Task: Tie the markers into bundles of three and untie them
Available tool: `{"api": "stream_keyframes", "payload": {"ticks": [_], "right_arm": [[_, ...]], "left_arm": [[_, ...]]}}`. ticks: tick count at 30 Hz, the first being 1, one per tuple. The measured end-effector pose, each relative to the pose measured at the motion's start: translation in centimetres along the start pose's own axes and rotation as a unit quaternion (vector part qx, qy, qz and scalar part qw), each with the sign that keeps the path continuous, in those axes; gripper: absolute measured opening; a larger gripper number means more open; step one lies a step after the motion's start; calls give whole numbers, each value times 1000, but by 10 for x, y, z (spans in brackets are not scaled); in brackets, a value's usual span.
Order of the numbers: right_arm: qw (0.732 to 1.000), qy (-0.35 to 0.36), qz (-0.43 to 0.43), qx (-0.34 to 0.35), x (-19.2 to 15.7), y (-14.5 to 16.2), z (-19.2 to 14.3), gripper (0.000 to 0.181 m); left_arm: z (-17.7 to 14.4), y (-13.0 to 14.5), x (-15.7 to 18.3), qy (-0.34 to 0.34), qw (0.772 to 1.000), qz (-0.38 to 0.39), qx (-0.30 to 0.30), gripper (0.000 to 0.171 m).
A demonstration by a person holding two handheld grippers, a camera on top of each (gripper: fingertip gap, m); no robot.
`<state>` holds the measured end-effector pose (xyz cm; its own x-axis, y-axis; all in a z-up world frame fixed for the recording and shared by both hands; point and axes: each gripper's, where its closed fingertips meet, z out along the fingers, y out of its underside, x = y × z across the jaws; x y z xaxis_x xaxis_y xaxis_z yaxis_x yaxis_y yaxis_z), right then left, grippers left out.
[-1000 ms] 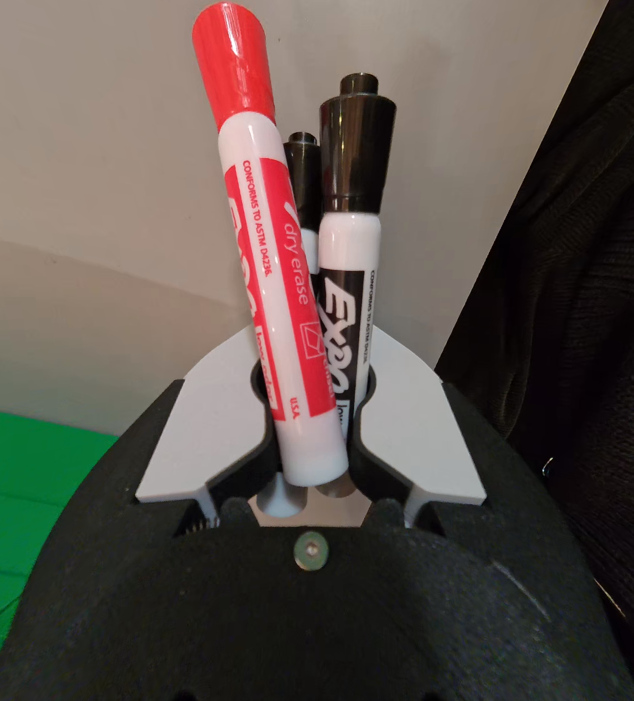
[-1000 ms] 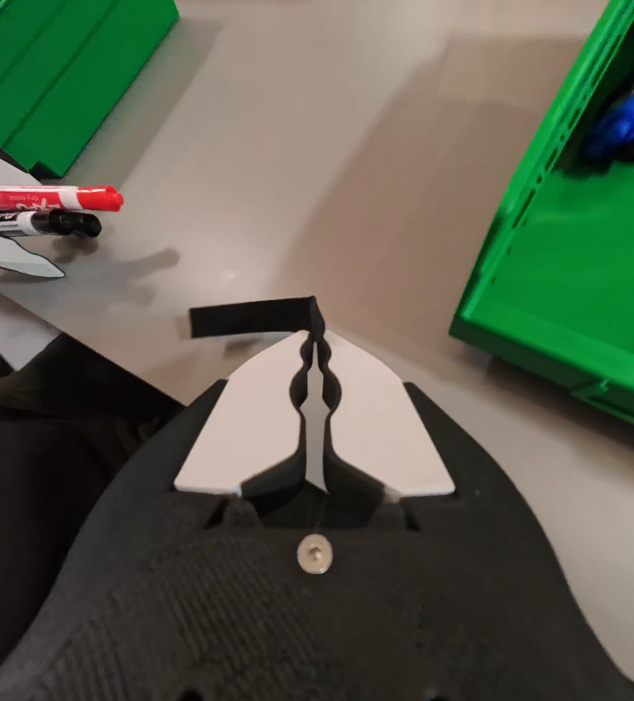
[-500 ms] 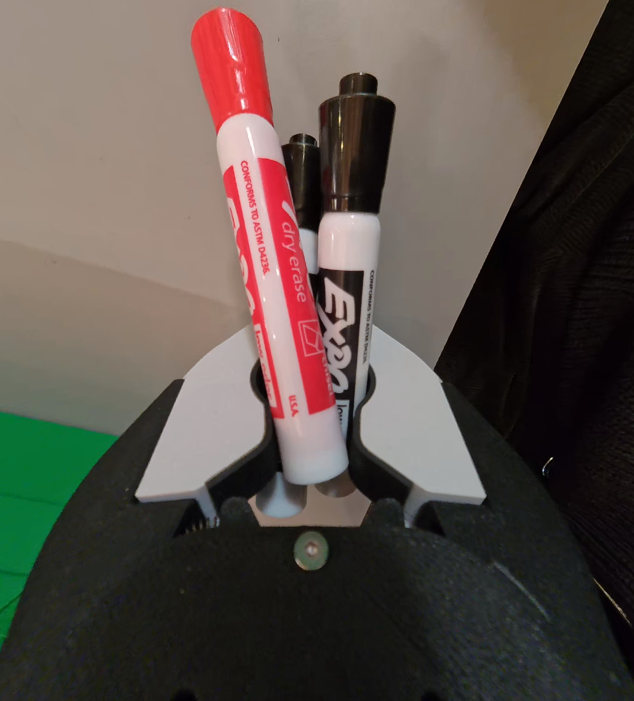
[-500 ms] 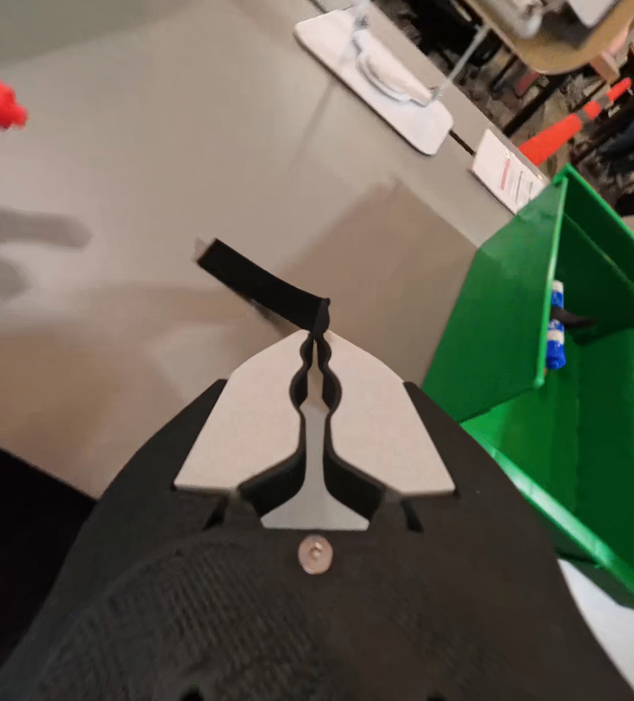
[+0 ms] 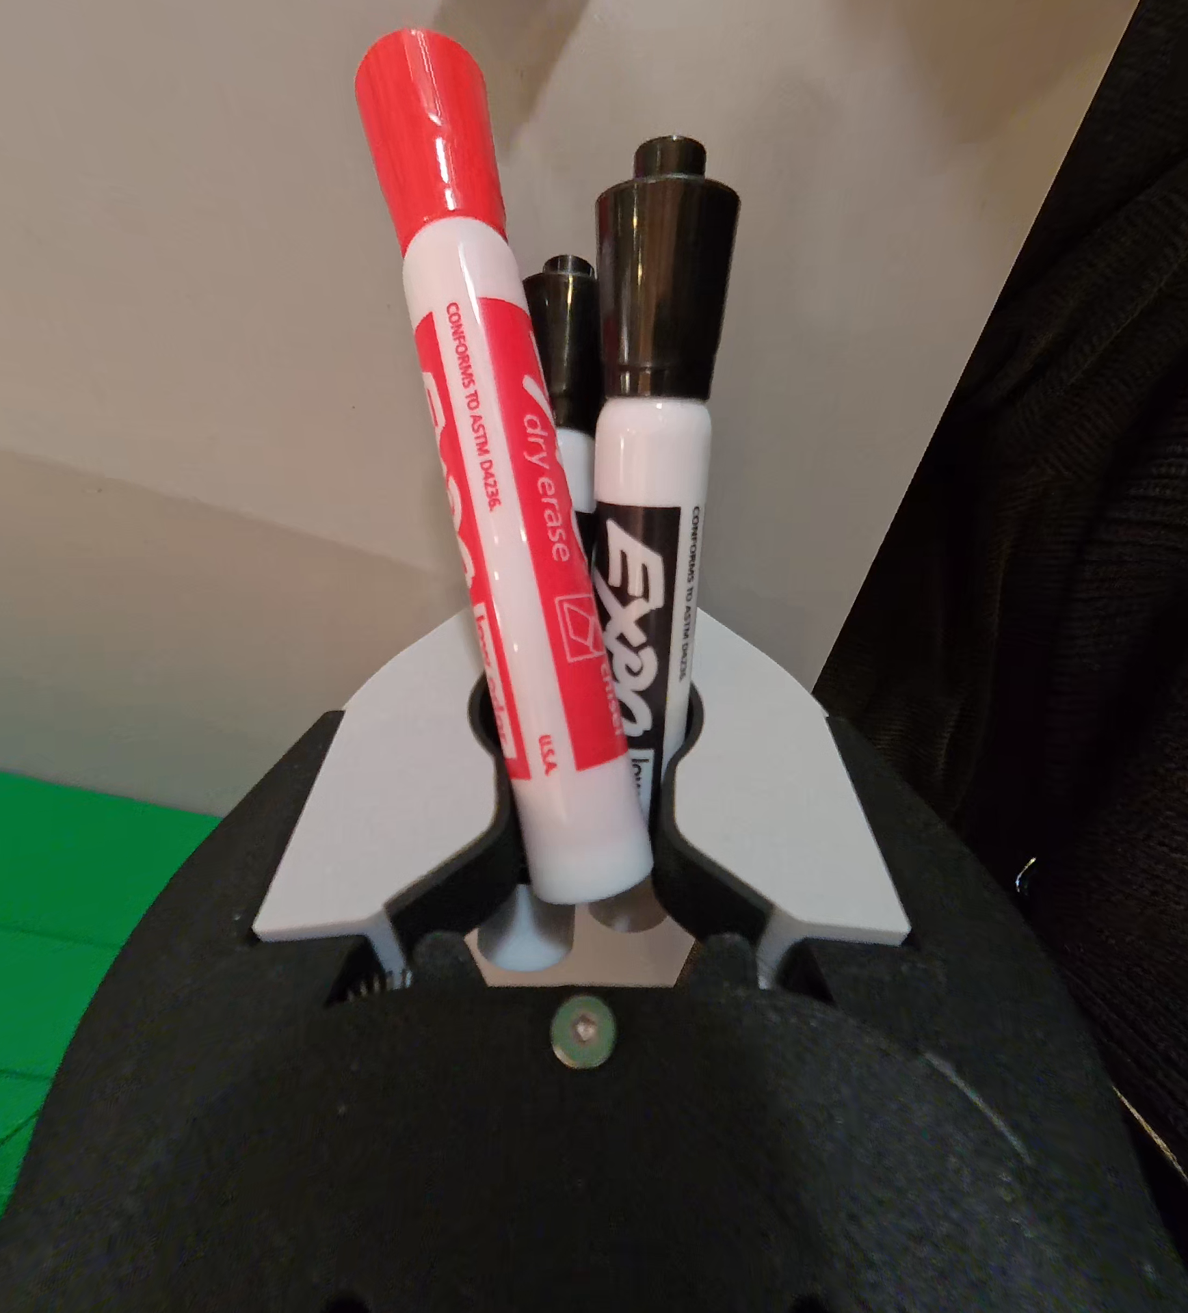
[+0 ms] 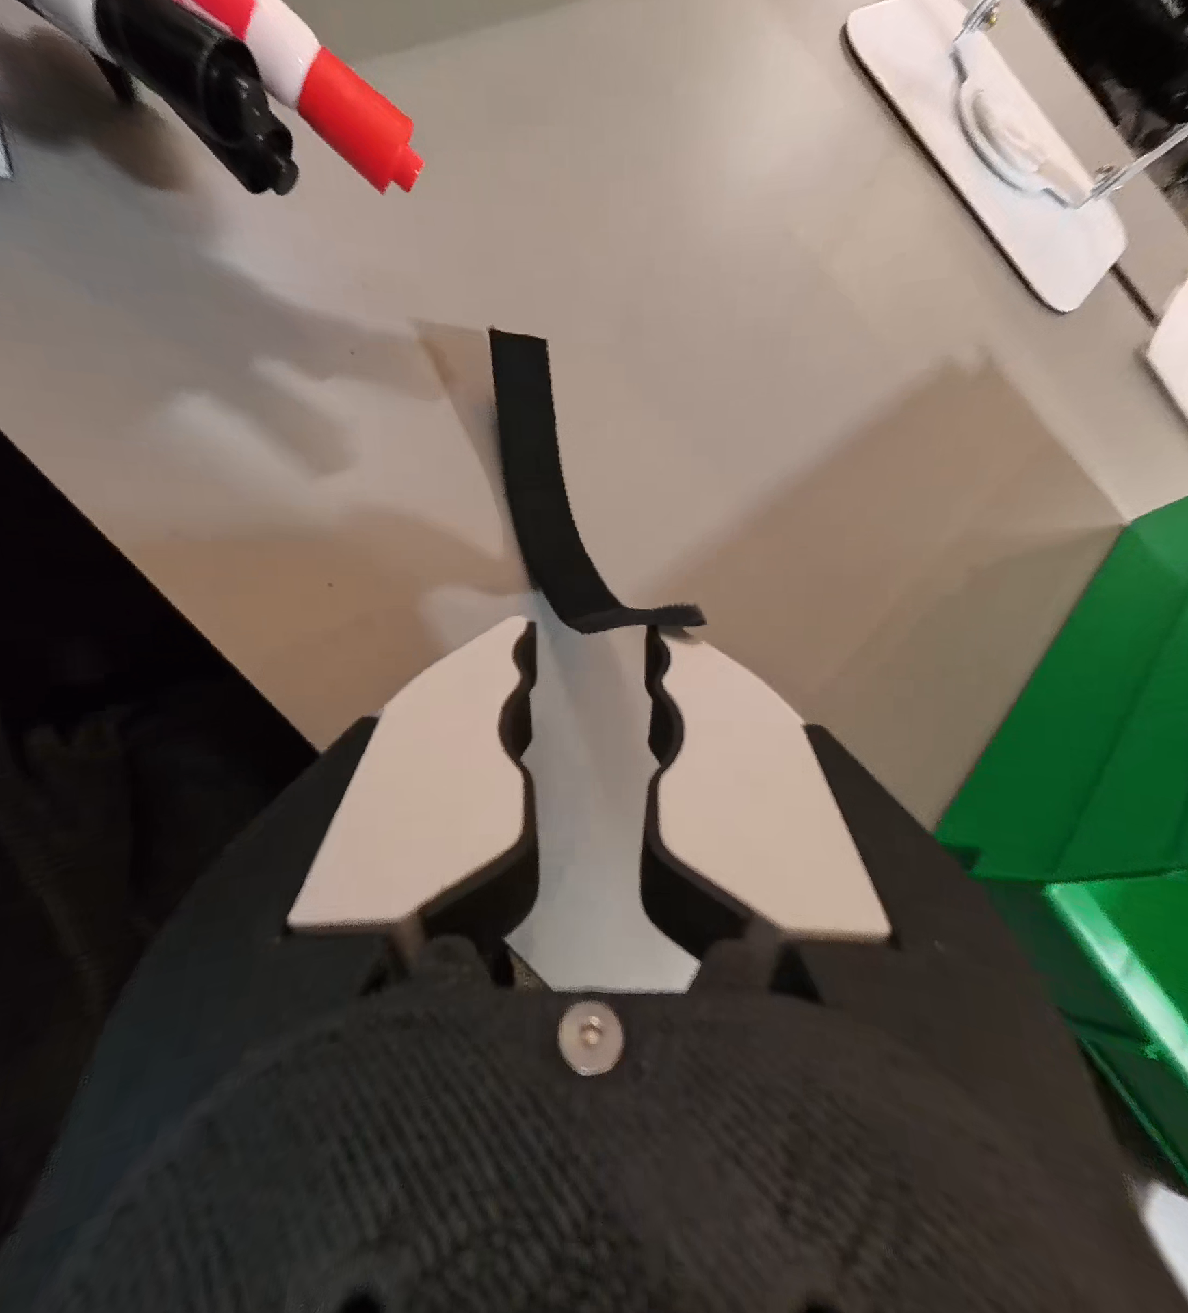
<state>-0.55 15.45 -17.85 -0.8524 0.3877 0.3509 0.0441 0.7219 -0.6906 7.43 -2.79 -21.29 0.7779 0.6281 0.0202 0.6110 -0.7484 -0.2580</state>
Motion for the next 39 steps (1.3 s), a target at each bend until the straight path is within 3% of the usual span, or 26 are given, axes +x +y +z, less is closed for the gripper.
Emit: {"api": "stream_keyframes", "payload": {"ticks": [6, 11, 17, 20, 25, 29, 34, 36, 39], "right_arm": [[997, -21, 31, 60, 0, -18, -5, 33], [995, -60, 45, 63, -8, -17, -1, 32], [992, -94, 3, 86, -26, -25, -8, 2], [992, -88, -27, 81, -32, -25, -6, 0], [993, -80, -52, 70, -35, -21, -3, 20], [987, -115, -76, 81, -50, -24, -3, 35], [983, -130, -106, 73, -64, -32, 16, 35], [983, -126, -114, 73, -66, -39, 26, 31], [985, -97, -129, 64, -56, -43, 37, 3]], "left_arm": [[0, 0, 0, 0, 1000, 0, 0, 46], [0, 0, 0, 0, 1000, -1, -1, 46], [0, 0, 0, 0, 1000, -1, -1, 46], [0, 0, 0, 0, 1000, -1, -1, 46], [0, 0, 0, 0, 1000, -1, -1, 46], [0, 0, 0, 0, 1000, 0, -1, 46], [0, 0, 0, 0, 1000, 0, -1, 46], [0, 0, 1, 0, 1000, -1, -1, 46], [0, 0, 1, 0, 1000, -1, -2, 46]]}}
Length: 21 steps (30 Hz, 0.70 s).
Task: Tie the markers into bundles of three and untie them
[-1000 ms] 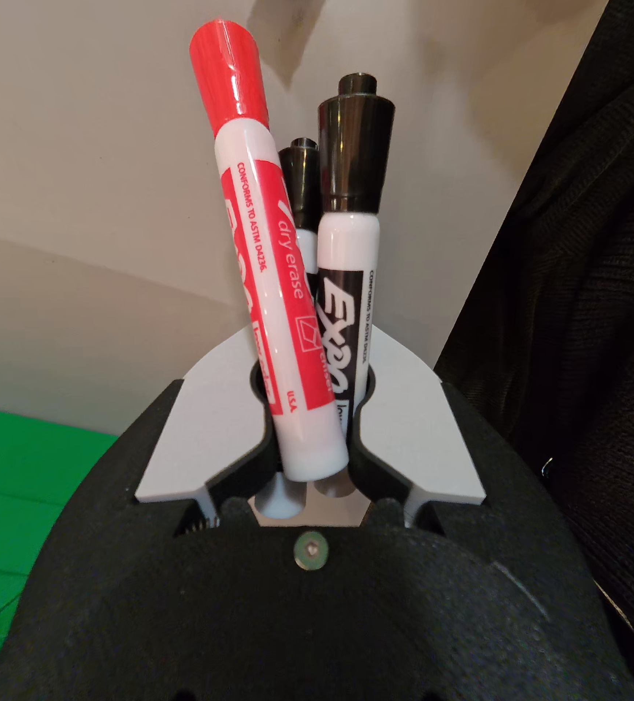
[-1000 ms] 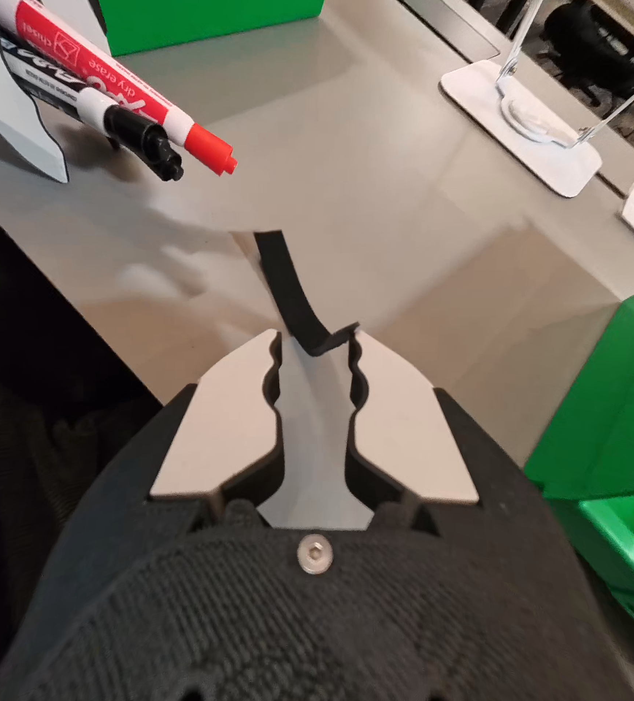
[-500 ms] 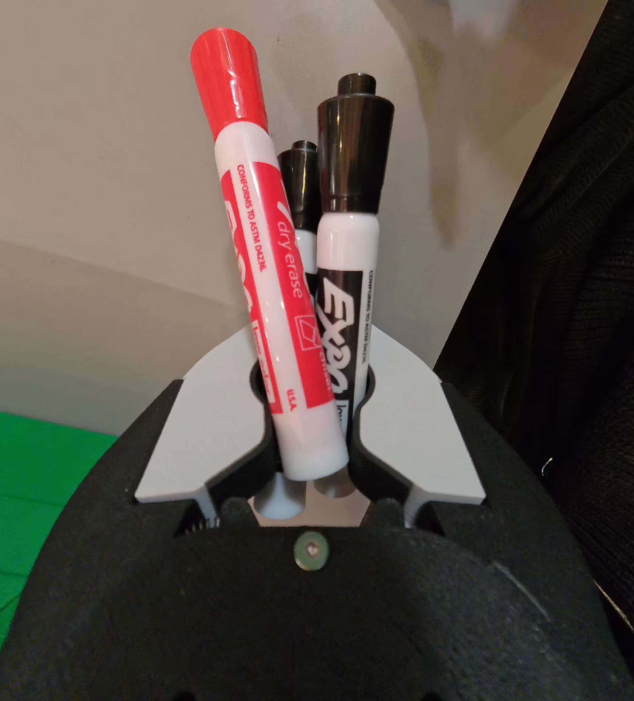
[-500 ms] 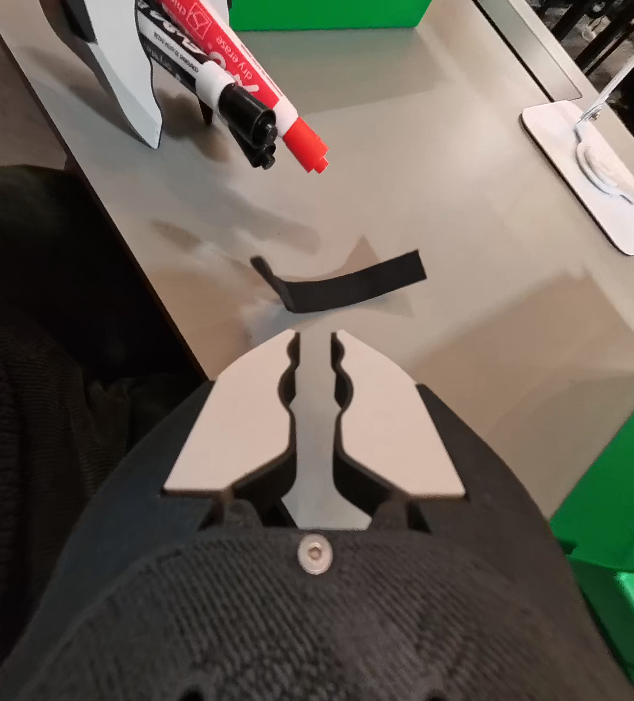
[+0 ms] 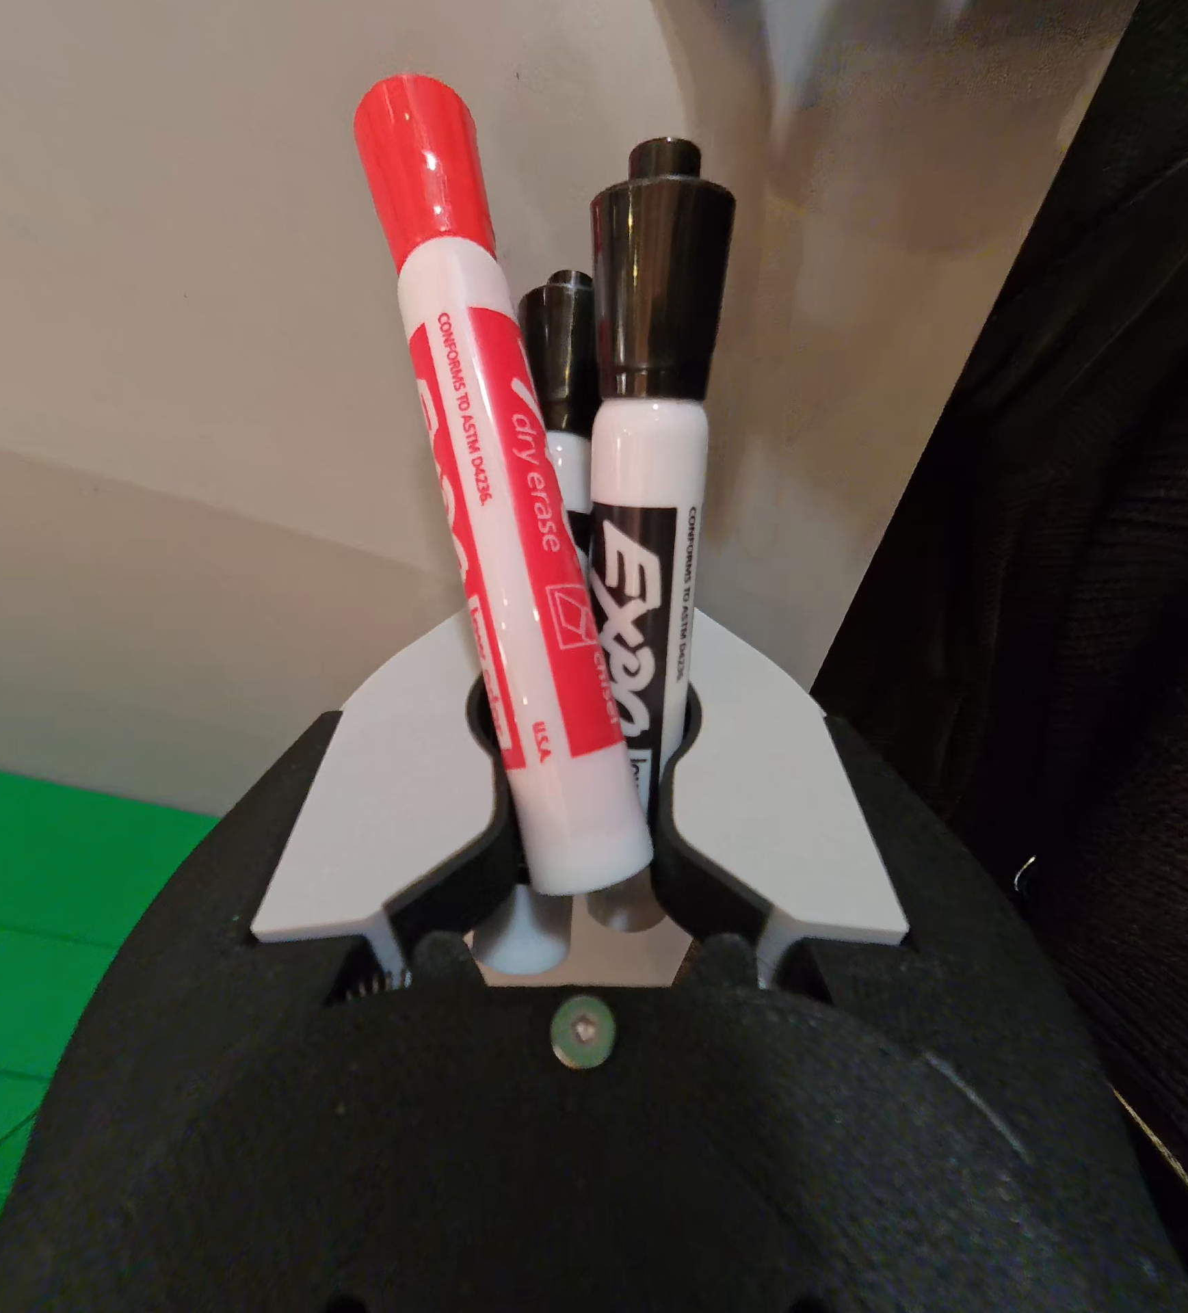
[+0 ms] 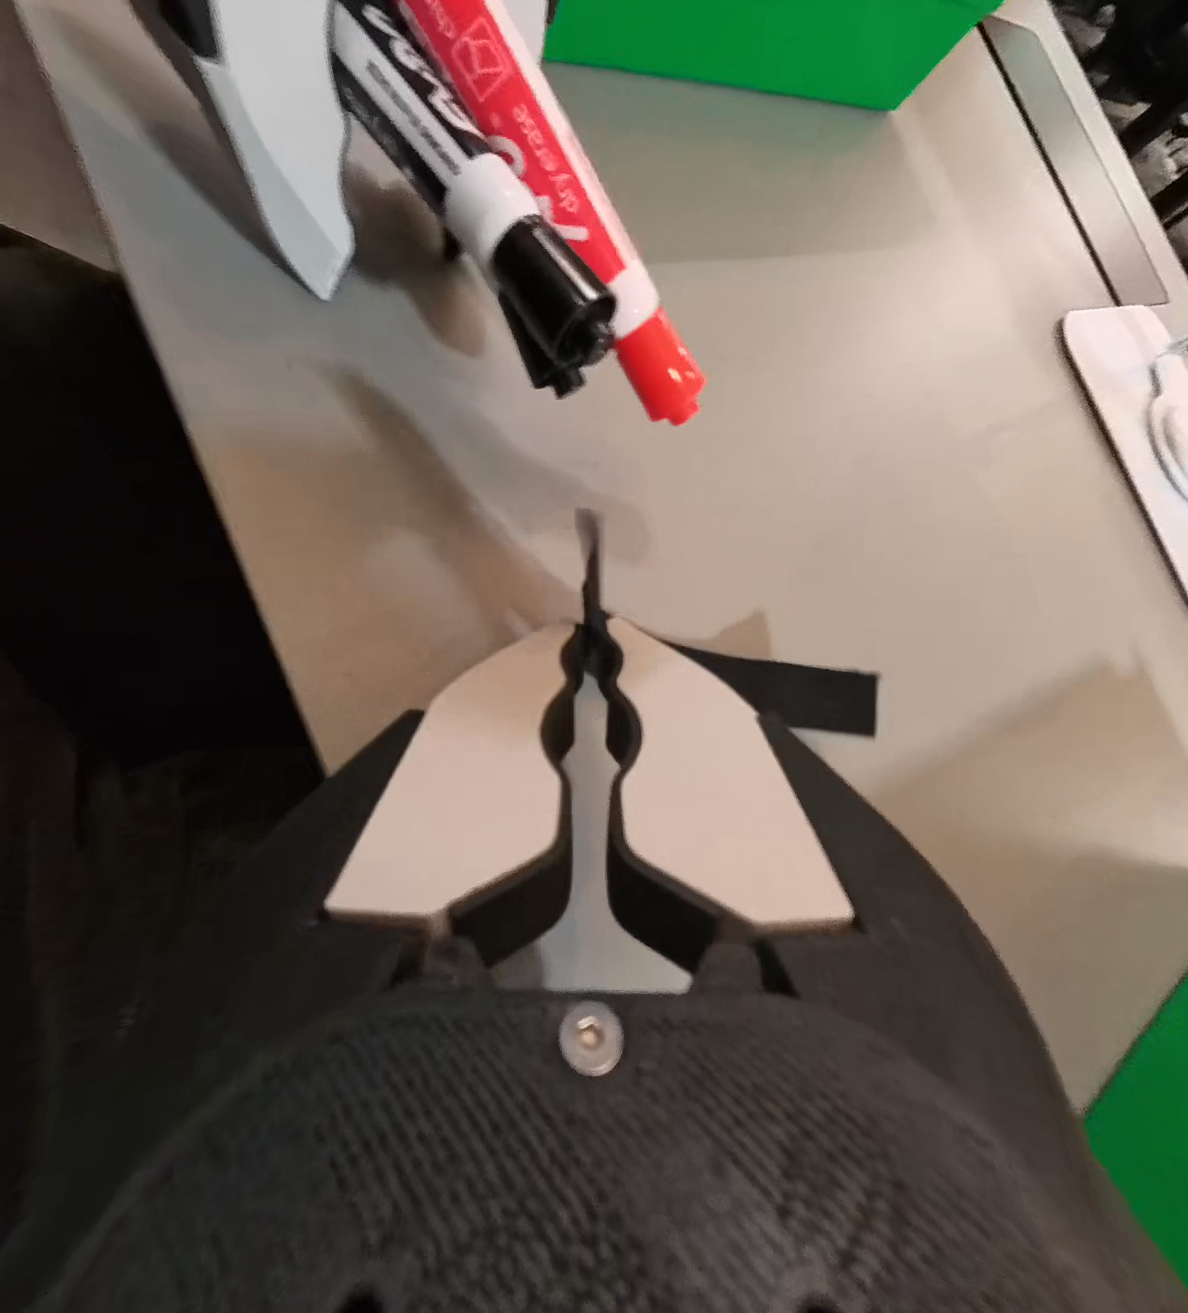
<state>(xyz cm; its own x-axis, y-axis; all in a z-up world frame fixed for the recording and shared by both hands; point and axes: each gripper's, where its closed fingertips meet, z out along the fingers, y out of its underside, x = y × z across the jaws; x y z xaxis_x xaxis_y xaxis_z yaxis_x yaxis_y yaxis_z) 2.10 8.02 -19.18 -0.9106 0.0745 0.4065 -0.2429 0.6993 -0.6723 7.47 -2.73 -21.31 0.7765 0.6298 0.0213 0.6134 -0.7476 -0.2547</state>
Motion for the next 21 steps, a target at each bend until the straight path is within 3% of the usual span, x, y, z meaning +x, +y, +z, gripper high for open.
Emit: {"api": "stream_keyframes", "payload": {"ticks": [5, 8, 13, 18, 21], "right_arm": [[999, 22, -37, -28, 46, -1, -26, 3], [988, -55, -123, -77, 51, 7, -45, 3], [904, -100, -350, -223, 42, 27, -46, 2], [818, -188, -474, -265, 14, 45, -32, 3], [797, -204, -503, -267, 16, 47, -28, 3]], "left_arm": [[0, 0, 0, 0, 1000, 0, 2, 46], [0, 0, 0, 0, 1000, 1, 2, 46], [0, 0, 0, 0, 1000, -1, 0, 46], [0, 0, 0, 0, 1000, -2, -1, 47], [0, 0, 0, 0, 1000, -2, -1, 47]]}}
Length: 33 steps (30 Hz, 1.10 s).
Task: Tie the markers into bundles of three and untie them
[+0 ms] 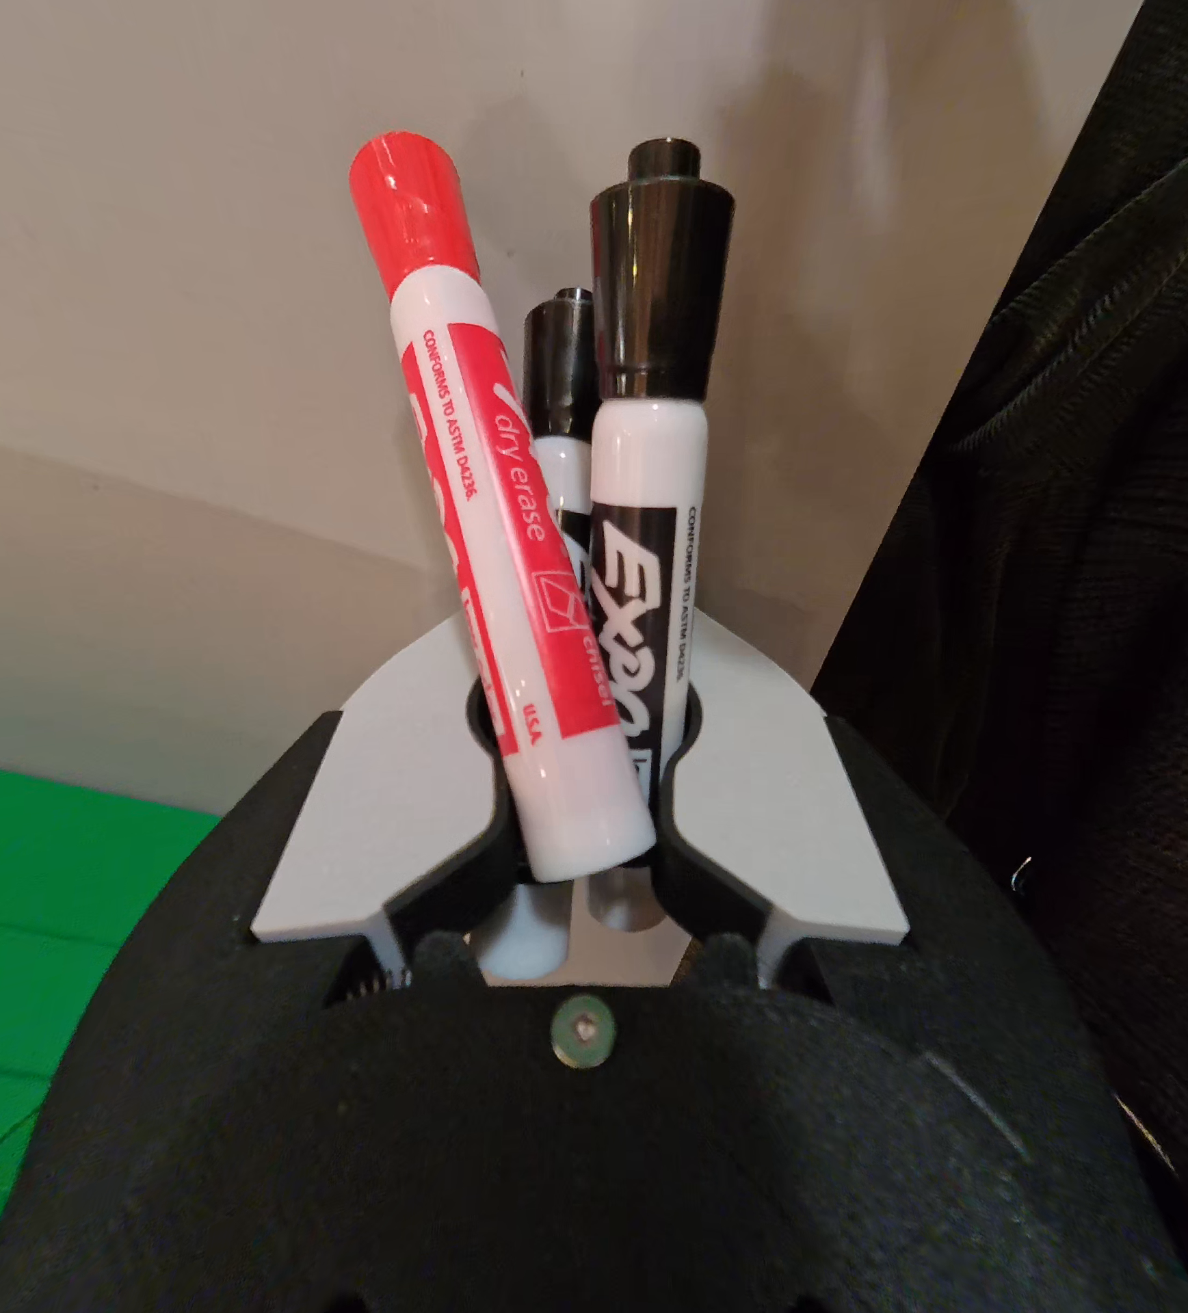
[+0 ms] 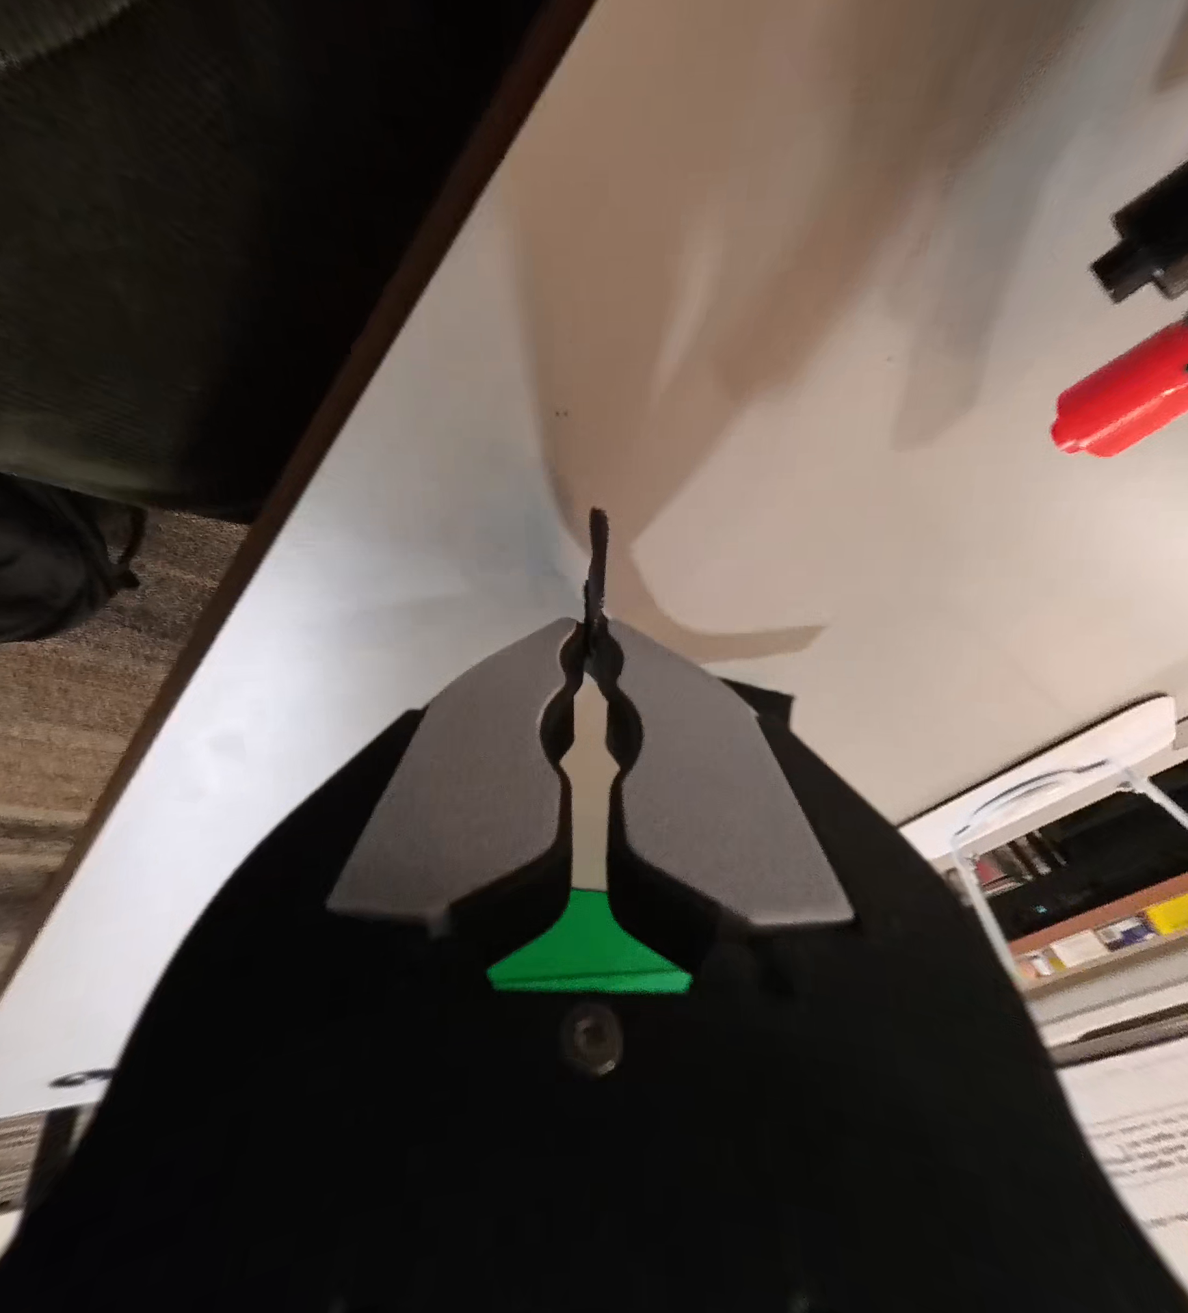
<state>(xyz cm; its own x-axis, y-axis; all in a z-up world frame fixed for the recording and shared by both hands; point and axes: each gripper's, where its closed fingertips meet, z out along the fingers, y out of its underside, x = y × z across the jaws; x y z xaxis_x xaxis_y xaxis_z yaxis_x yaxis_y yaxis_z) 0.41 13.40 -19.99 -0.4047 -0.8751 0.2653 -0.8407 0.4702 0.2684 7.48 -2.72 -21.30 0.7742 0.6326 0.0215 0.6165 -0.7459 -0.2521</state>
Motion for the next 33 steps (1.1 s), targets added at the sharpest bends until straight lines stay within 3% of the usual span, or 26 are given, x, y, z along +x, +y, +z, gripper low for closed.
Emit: {"api": "stream_keyframes", "payload": {"ticks": [7, 9, 11, 13, 14, 17, 19, 21, 22, 27, 33], "right_arm": [[996, 77, -25, 49, 20, -14, -3, 35], [991, 115, 16, 68, 32, -9, -10, 41], [974, 150, 120, 123, 46, 2, -26, 50], [925, 174, 271, 201, 60, 18, -40, 63], [885, 190, 359, 227, 67, 33, -42, 65], [765, 94, 579, 267, 54, 59, -17, 81], [691, -22, 643, 329, 42, 42, -8, 101], [646, -62, 655, 388, 44, 26, -10, 108], [649, -58, 651, 390, 45, 22, -8, 108], [735, -11, 593, 330, 51, 8, 11, 106], [768, 23, 560, 310, 64, 2, 9, 101]], "left_arm": [[0, 0, 0, 0, 1000, 3, 4, 47], [0, 0, 0, 0, 1000, 3, 5, 47], [0, 0, 0, 0, 1000, 3, 6, 47], [0, 0, 0, 0, 1000, 4, 5, 47], [0, 0, 0, 0, 1000, 4, 5, 47], [0, 0, 0, 0, 1000, 3, 4, 46], [0, 0, 0, 0, 1000, 3, 3, 47], [0, 0, 0, 0, 1000, 2, 3, 47], [0, 0, 1, 0, 1000, 1, 2, 46], [0, 0, 1, 0, 1000, 2, 2, 46], [0, 0, 0, 6, 1000, -1, 12, 46]]}}
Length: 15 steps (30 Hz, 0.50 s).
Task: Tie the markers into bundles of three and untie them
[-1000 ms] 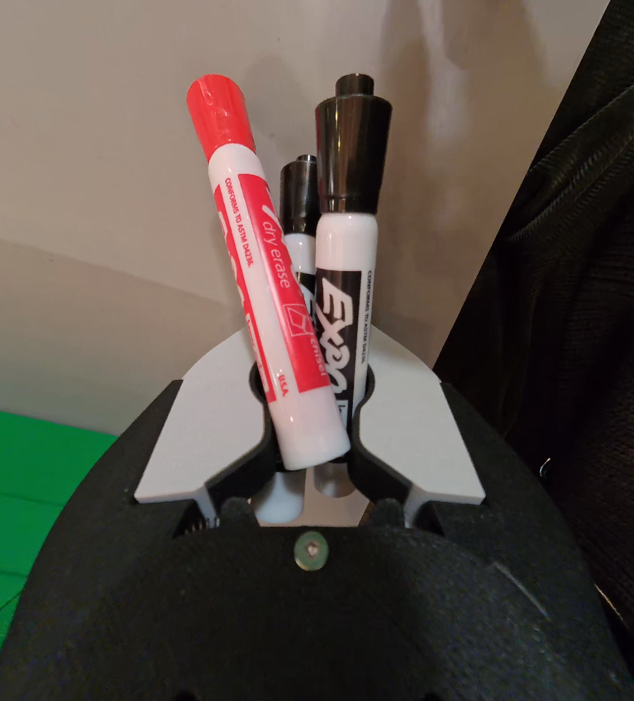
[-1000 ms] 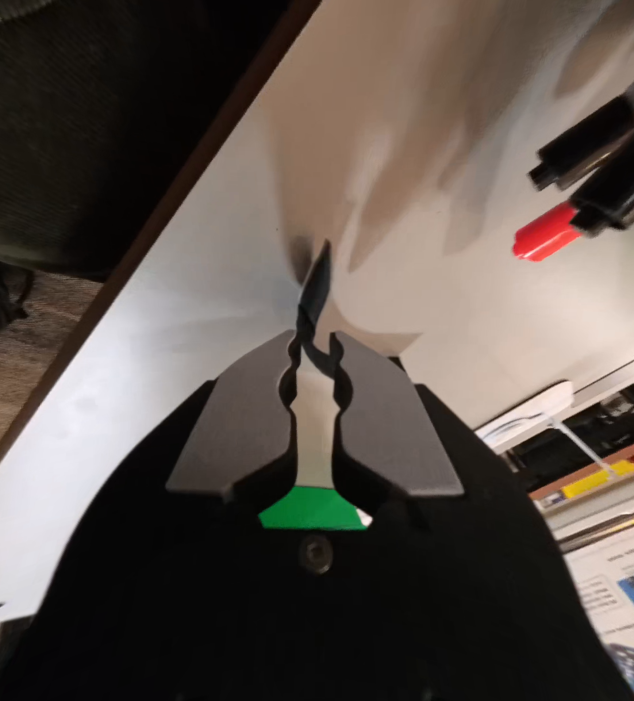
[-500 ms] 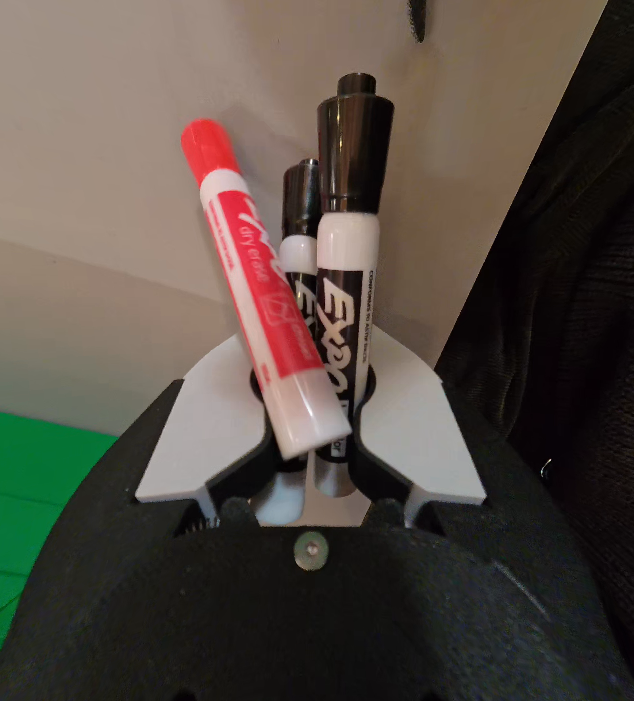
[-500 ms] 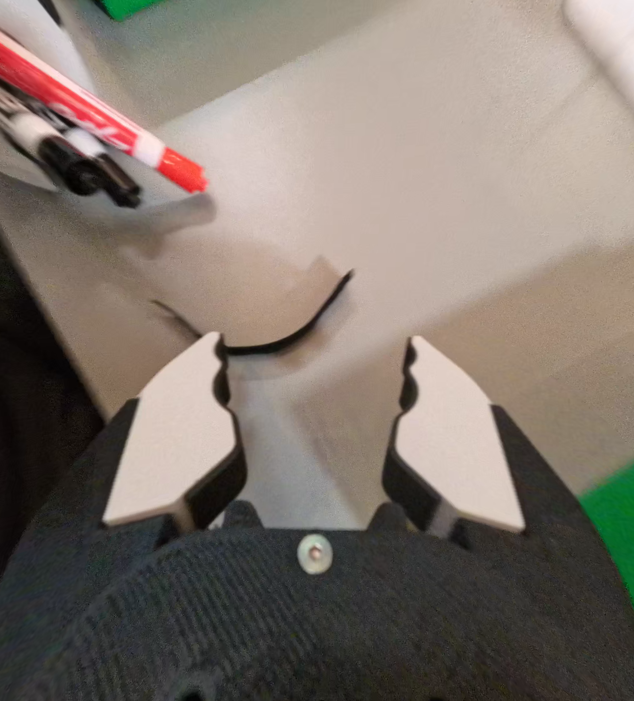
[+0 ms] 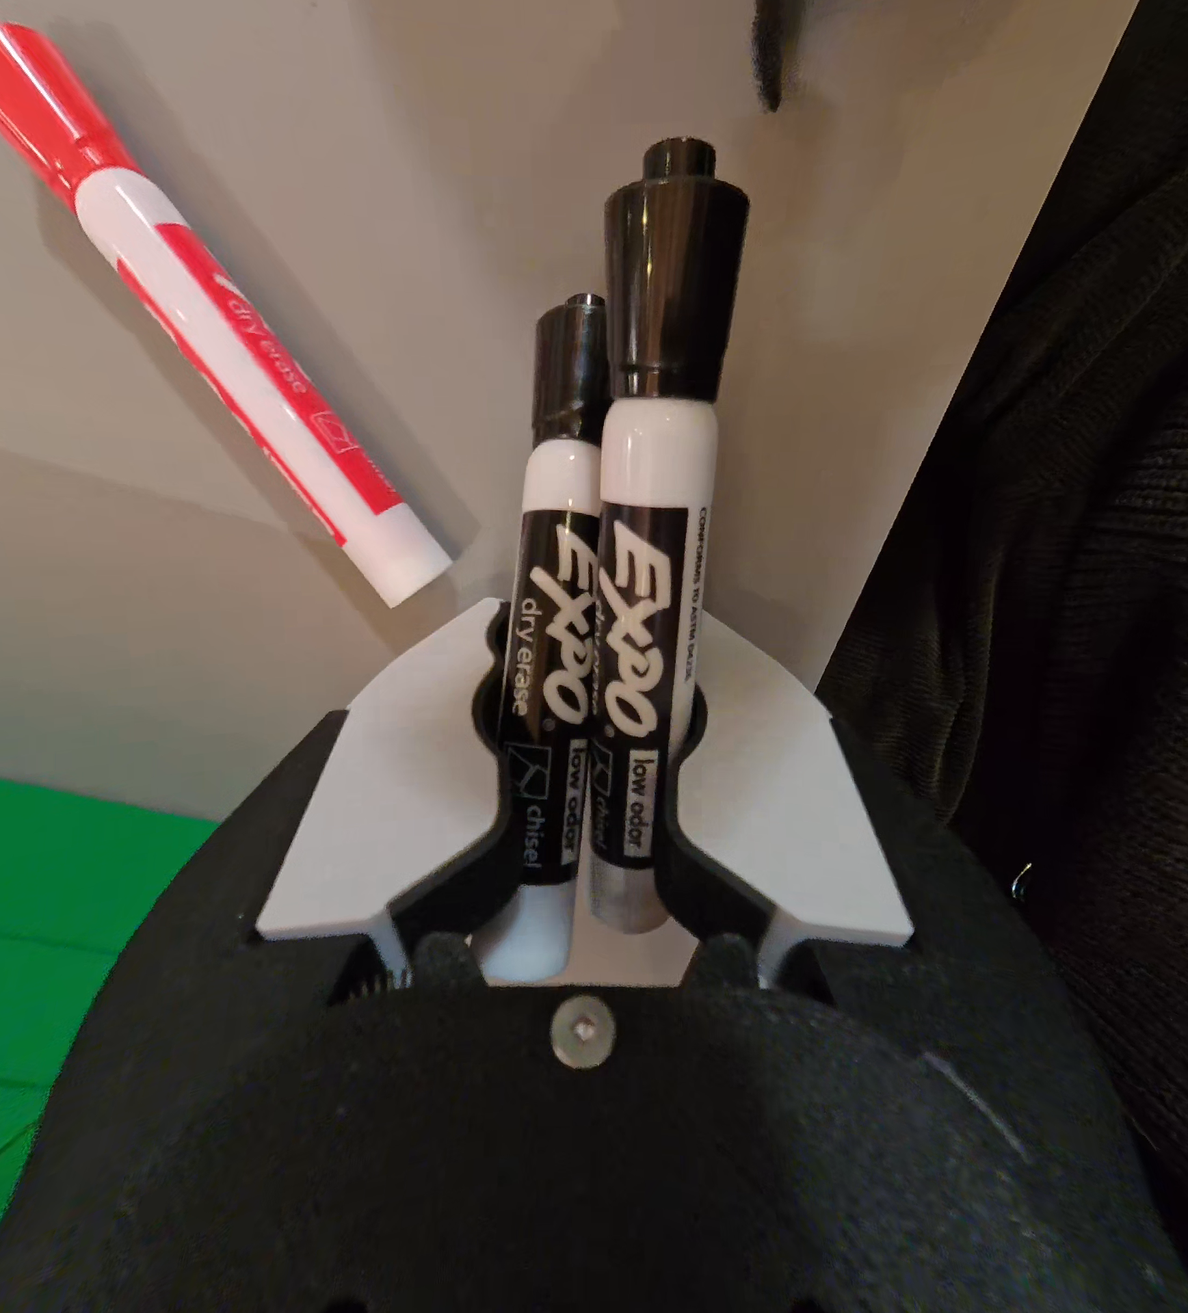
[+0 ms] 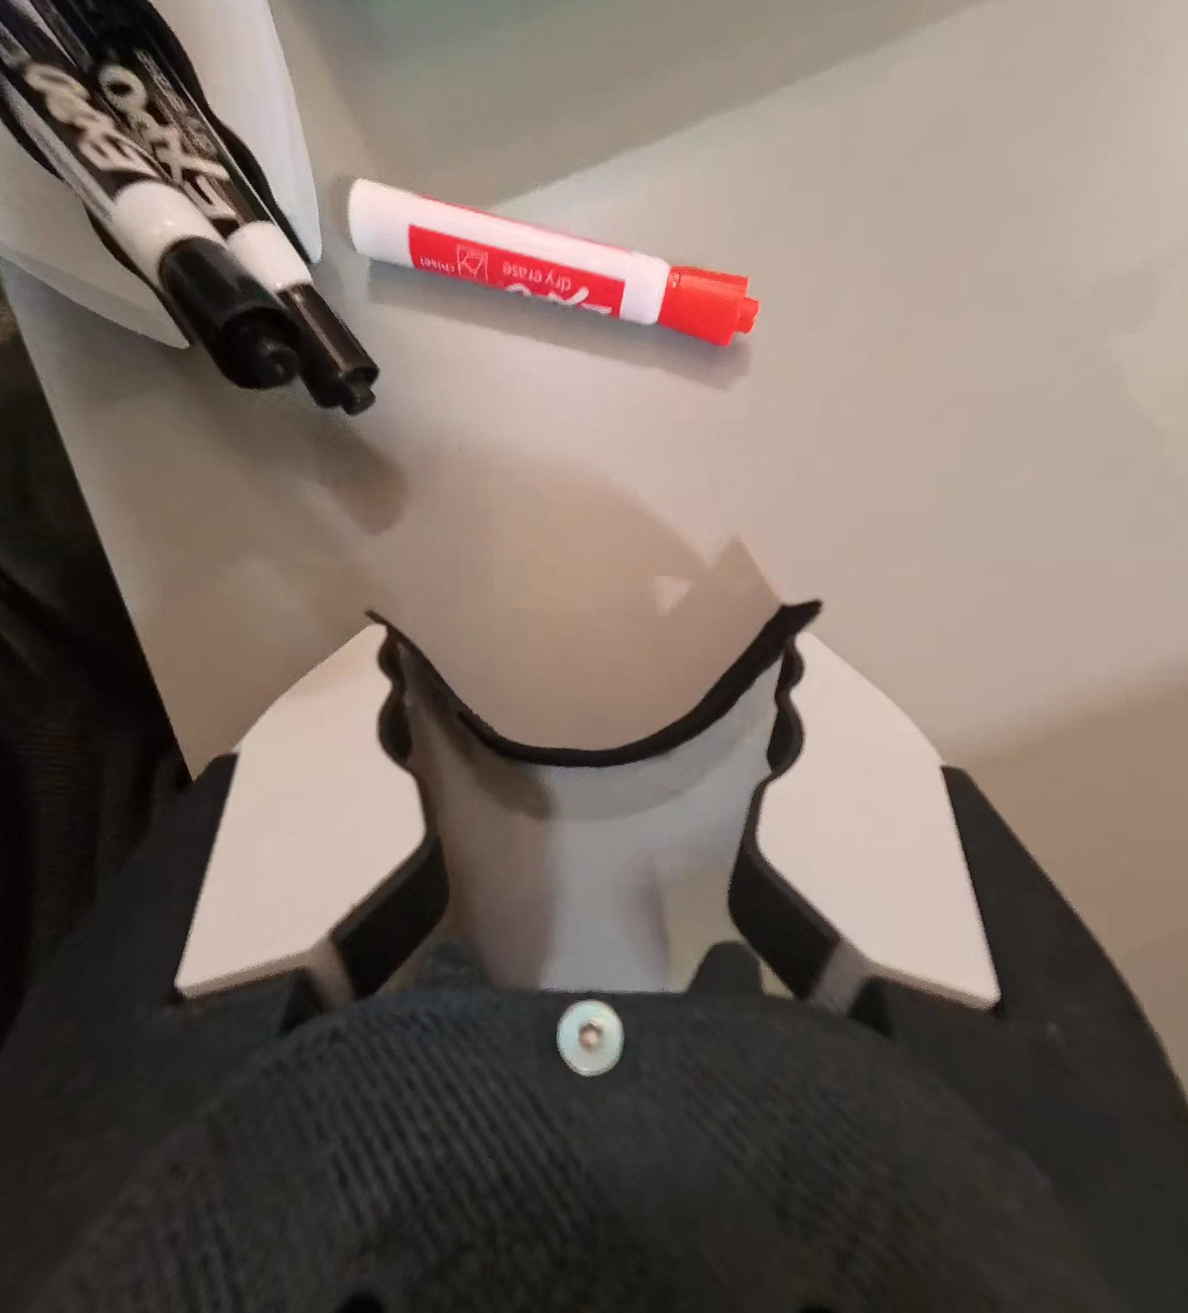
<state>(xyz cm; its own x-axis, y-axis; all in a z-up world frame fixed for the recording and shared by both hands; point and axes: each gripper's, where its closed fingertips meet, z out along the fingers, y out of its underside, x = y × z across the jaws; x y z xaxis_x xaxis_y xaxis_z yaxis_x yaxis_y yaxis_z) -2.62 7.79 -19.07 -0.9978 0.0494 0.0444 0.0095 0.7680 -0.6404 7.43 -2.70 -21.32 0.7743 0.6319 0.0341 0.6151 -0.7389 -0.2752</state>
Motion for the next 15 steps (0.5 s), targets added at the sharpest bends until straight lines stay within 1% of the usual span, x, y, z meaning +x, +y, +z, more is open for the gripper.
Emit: {"api": "stream_keyframes", "payload": {"ticks": [2, 6, 9, 12, 15], "right_arm": [[1000, 3, -1, 17, 1, -8, -5, 99], [1000, 5, 10, 22, 3, -12, -10, 98], [999, 10, 3, 46, 3, -22, -13, 92], [997, 21, -35, 59, 9, -39, -8, 76], [994, 7, -93, 50, 13, -58, 15, 69]], "left_arm": [[0, -1, 0, 6, 1000, -4, 5, 46], [0, 0, 0, 8, 1000, -4, 4, 46], [-3, 8, 5, 15, 1000, 14, -19, 46], [-11, 11, 0, -1, 1000, 12, -18, 46], [-22, 9, -3, 4, 1000, -10, 4, 46]]}}
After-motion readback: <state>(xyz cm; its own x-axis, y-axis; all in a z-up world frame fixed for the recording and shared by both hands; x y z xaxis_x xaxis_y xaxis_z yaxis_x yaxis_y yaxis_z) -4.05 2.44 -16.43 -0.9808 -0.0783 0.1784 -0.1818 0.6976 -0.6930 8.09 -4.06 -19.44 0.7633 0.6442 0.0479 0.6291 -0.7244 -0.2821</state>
